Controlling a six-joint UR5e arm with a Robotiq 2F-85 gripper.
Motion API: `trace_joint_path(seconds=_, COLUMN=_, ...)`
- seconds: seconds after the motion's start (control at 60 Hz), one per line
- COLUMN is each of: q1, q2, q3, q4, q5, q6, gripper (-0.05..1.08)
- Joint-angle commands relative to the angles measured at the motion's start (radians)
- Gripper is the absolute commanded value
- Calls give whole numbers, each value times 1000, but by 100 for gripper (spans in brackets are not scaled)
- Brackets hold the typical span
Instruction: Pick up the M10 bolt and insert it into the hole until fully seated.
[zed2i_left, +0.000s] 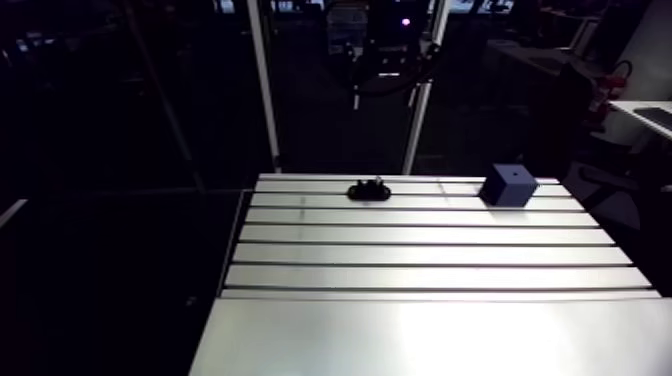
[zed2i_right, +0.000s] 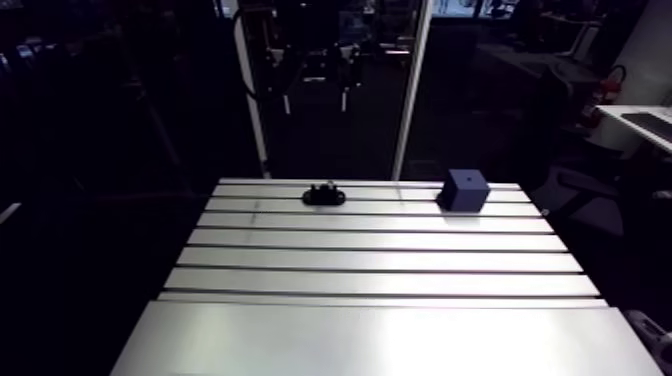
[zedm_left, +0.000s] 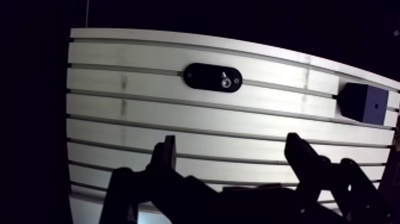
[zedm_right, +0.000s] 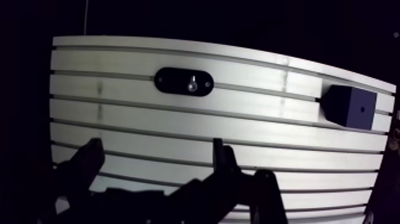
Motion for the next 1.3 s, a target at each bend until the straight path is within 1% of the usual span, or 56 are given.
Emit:
trace_joint_path(seconds=0.017, q1=-19, q2=29, q3=46, q4=-122, q5=15, q6=13, gripper=1)
trace_joint_path(seconds=0.1, q1=-28, q2=38, q3=60, q4=-154, q5=19, q6=17, gripper=1)
trace_joint_path(seconds=0.167, q1=-33, q2=64, q3=76, q4=-179, q5=22, q6=28, gripper=1)
trace_joint_path(seconds=0.35, q1=-36, q2=92, q3=90, q4=-208, q5=22, q6=39, gripper=1)
trace_joint_path(seconds=0.433, q1=-36, q2=110, q3=87, q4=-213, q5=16, q6=55, gripper=2)
trace_joint_path(seconds=0.467, q1=-36, q2=117, q3=88, q4=-214, q5=17, q6=57, gripper=2)
trace_joint_path(seconds=0.483, q1=-36, q2=123, q3=89, q4=-215, q5=20, q6=59, gripper=3)
trace_joint_path(seconds=0.583, q1=-36, q2=138, q3=89, q4=-215, q5=22, q6=72, gripper=8)
trace_joint_path(seconds=0.683, q1=-36, q2=158, q3=87, q4=-215, q5=19, q6=80, gripper=13)
trace_joint_path(seconds=0.767, q1=-36, q2=166, q3=89, q4=-215, q5=19, q6=82, gripper=15)
trace_joint_path(seconds=0.85, q1=-36, q2=180, q3=89, q4=-215, q5=19, q6=82, gripper=21)
trace_joint_path(seconds=0.95, q1=-36, q2=185, q3=89, q4=-217, q5=19, q6=82, gripper=23)
trace_joint_path(seconds=0.967, q1=-38, q2=186, q3=87, q4=-217, q5=19, q6=82, gripper=26)
trace_joint_path(seconds=1.017, q1=-41, q2=192, q3=87, q4=-217, q5=19, q6=82, gripper=28)
trace_joint_path(seconds=1.067, q1=-44, q2=201, q3=87, q4=-224, q5=19, q6=82, gripper=32)
trace_joint_path(seconds=1.2, q1=-44, q2=208, q3=87, q4=-238, q5=22, q6=81, gripper=36)
trace_joint_path(seconds=1.217, q1=-44, q2=209, q3=87, q4=-238, q5=22, q6=81, gripper=39)
trace_joint_path(seconds=1.25, q1=-44, q2=212, q3=87, q4=-238, q5=22, q6=81, gripper=40)
trace_joint_path(seconds=1.3, q1=-44, q2=220, q3=84, q4=-238, q5=22, q6=79, gripper=41)
